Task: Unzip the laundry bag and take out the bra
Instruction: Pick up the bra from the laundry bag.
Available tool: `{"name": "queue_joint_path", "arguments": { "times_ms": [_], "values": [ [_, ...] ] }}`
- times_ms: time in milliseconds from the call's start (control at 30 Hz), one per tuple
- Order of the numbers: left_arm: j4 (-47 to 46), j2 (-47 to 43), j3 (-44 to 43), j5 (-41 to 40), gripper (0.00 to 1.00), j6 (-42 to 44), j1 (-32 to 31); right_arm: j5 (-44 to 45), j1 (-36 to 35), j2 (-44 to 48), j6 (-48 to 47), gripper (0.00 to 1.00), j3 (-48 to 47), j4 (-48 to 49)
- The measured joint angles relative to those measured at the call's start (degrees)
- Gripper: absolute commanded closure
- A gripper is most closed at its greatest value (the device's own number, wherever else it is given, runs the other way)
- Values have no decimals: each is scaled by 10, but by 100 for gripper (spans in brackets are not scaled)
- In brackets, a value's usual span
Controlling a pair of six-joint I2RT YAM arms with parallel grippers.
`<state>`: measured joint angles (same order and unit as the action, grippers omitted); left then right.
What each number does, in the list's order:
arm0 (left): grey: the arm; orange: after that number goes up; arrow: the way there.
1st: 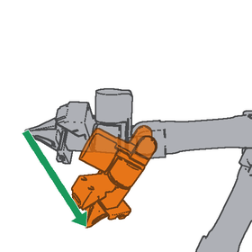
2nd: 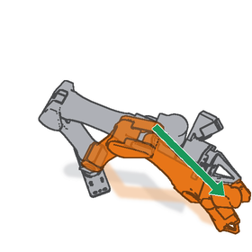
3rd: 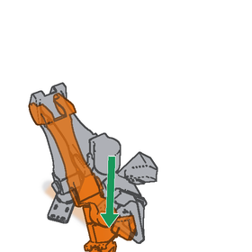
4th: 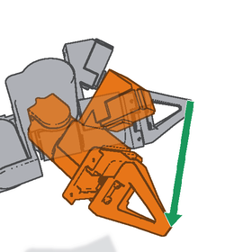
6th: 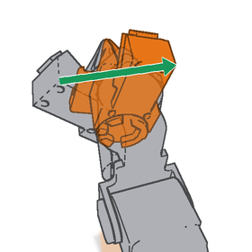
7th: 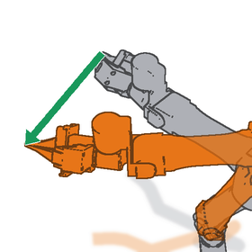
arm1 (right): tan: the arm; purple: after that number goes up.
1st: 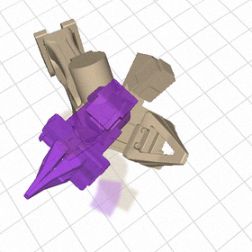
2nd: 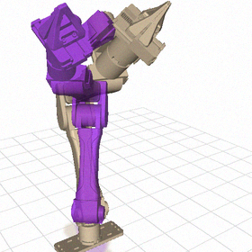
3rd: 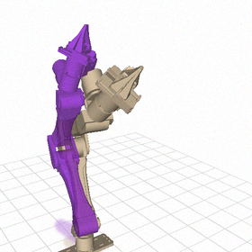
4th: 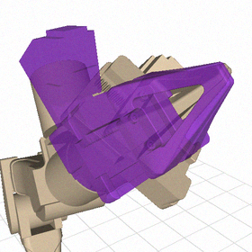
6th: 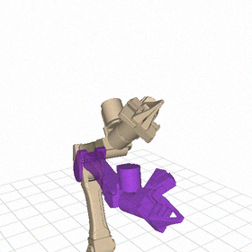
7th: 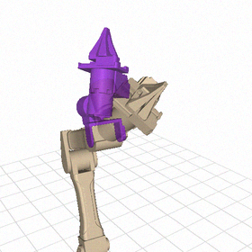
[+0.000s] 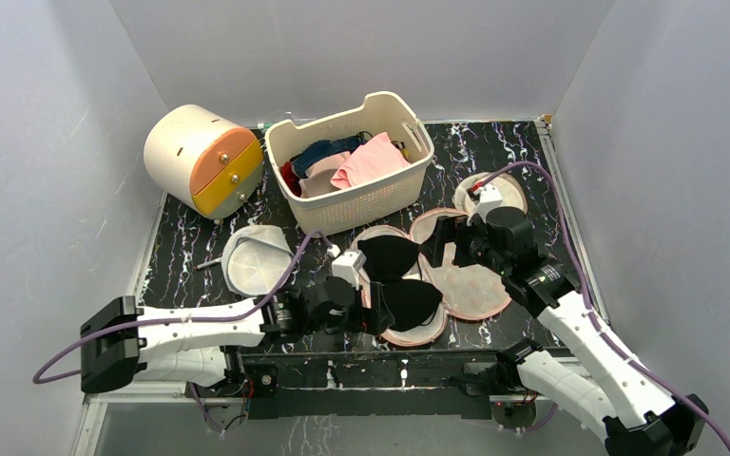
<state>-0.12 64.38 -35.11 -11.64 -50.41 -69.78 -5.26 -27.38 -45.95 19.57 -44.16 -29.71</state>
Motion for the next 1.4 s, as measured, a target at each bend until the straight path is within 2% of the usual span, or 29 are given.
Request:
{"name": "queue_joint_path", "arguments": {
  "times_ms": [133,267,367,533,733,900,1000,1167,1400],
  "values": [
    [-9,34,3,-42,36,-55,-21,2,0,10,0,2,0,1],
    [-12,38,3,-95,45,-79,-17,2,0,9,0,2,0,1],
    [-40,46,3,-110,57,-86,-4,2,0,9,0,2,0,1],
    [-70,81,5,-106,66,-99,43,1,0,9,0,2,1,1],
    [-156,126,29,-53,76,-133,93,-5,0,4,-1,2,1,3],
    [-197,169,44,-4,77,-157,93,-5,0,2,-2,2,1,4],
    [-201,171,55,7,70,-168,93,-5,0,2,-2,2,1,4],
    [-202,171,59,13,65,-182,93,-6,0,2,-2,2,1,4],
    [-229,180,69,17,67,-191,93,-7,0,1,-2,2,1,4]
  ]
}}
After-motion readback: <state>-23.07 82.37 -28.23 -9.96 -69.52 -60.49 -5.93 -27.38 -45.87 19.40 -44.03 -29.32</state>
